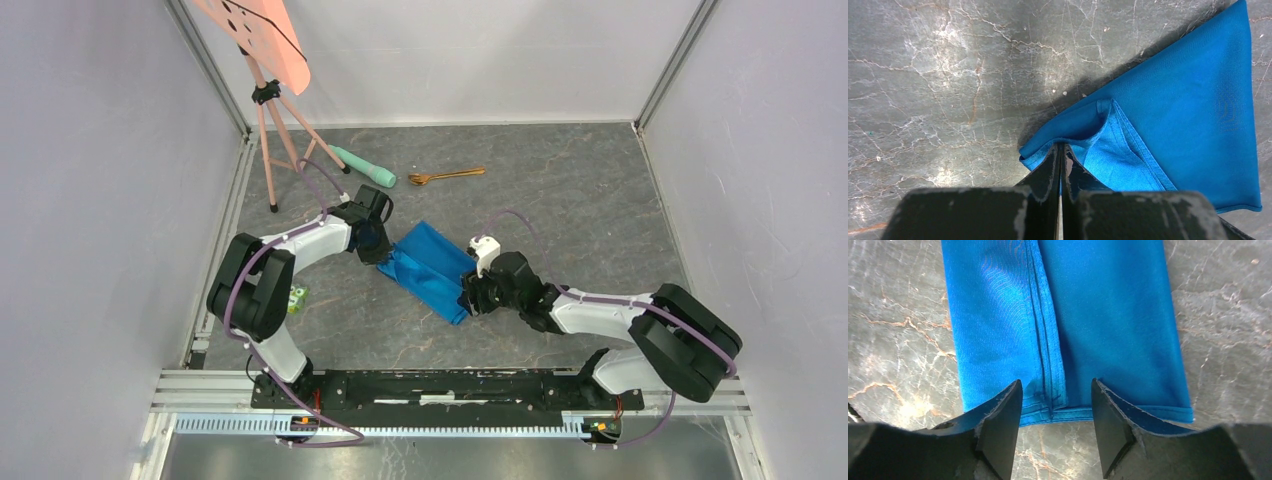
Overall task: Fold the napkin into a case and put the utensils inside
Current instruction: Smooth out the 2/3-rectangle-folded napkin at the center of the board.
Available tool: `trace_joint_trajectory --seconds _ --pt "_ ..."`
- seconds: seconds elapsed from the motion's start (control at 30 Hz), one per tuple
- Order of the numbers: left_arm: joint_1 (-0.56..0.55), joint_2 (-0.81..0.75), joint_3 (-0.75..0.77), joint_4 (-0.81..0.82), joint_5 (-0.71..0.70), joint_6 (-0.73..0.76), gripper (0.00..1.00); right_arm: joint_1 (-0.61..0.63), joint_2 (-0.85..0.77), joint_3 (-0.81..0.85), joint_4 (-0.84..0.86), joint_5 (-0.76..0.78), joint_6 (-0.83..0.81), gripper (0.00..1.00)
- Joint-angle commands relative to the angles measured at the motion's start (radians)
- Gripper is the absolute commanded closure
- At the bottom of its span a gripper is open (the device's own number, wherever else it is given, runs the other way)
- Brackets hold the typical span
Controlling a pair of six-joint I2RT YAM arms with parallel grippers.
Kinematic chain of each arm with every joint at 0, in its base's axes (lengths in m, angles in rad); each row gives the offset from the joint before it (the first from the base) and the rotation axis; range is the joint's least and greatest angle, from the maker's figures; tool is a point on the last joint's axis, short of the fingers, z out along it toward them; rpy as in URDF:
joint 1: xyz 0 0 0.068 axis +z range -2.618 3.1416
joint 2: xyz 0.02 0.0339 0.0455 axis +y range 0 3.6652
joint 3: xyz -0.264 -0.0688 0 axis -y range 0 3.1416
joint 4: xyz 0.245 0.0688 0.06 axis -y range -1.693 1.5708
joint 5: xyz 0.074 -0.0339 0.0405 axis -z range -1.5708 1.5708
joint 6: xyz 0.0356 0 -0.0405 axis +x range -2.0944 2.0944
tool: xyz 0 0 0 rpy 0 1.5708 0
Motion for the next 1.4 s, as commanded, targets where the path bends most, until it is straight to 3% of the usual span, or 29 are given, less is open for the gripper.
trace_joint_trajectory --seconds 0.0,0.13,0.33,0.6,0.87,1.03,1.17,1.37 --pt "0.005 -0.007 0.01 0.018 0.028 0.034 0.97 -0.003 -0.011 0.076 -0.049 0.033 -0.155 0.4" --pt "0.005 -0.024 0.008 0.01 0.034 0.038 0.96 -0.001 0.024 0.122 -0.047 -0.042 -0.22 0.39" --pt "0.005 -0.017 0.01 0.001 0.032 0.043 0.96 0.043 0.073 0.18 -0.089 -0.017 -0.317 0.37" --pt "0.006 -0.011 0.017 -0.004 0.049 0.051 0.94 0.1 0.138 0.207 -0.144 0.096 -0.378 0.45" --pt "0.005 -0.069 0.04 -0.044 0.111 0.07 0.87 0.109 0.158 0.163 -0.129 0.234 -0.298 0.69" --pt "0.006 -0.081 0.054 -0.038 0.167 0.059 0.84 0.109 0.137 0.141 -0.113 0.23 -0.272 0.79" --pt "0.01 -0.055 0.073 -0.025 0.156 0.053 0.84 0.109 0.138 0.145 -0.113 0.211 -0.259 0.79" --pt "0.026 0.019 0.087 0.015 0.132 0.064 0.87 0.108 0.127 0.182 -0.17 0.246 -0.255 0.67"
